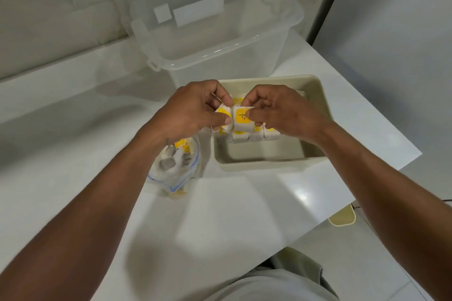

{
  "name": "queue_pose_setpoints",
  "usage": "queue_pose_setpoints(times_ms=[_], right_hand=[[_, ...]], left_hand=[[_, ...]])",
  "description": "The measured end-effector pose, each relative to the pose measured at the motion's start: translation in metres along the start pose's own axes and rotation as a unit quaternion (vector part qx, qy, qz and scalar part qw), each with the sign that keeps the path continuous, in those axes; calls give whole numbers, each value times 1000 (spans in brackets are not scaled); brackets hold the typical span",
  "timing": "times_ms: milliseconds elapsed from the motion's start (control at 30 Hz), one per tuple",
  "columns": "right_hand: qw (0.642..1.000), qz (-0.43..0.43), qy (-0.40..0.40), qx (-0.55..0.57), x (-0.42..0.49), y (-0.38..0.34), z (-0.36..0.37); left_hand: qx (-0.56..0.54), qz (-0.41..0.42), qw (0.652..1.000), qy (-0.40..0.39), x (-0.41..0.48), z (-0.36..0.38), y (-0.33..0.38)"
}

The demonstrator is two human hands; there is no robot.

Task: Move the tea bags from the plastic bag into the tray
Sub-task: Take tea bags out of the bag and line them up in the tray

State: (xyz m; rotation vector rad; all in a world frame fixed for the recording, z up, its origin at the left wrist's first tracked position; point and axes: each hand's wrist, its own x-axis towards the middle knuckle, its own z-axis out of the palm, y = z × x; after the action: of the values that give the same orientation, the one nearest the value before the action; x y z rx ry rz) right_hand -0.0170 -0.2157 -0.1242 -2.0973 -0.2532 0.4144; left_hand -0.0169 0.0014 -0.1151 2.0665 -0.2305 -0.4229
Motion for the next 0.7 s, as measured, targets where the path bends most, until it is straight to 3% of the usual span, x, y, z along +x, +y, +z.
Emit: queue_pose_setpoints(times_ms=[200, 700], right_hand=[[986, 40, 6, -161, -9, 21, -39], [951, 93, 46, -293, -12, 61, -84]], left_hand=[[93, 9, 995, -37, 26, 33, 16], [199, 39, 978, -50, 83, 86, 31]])
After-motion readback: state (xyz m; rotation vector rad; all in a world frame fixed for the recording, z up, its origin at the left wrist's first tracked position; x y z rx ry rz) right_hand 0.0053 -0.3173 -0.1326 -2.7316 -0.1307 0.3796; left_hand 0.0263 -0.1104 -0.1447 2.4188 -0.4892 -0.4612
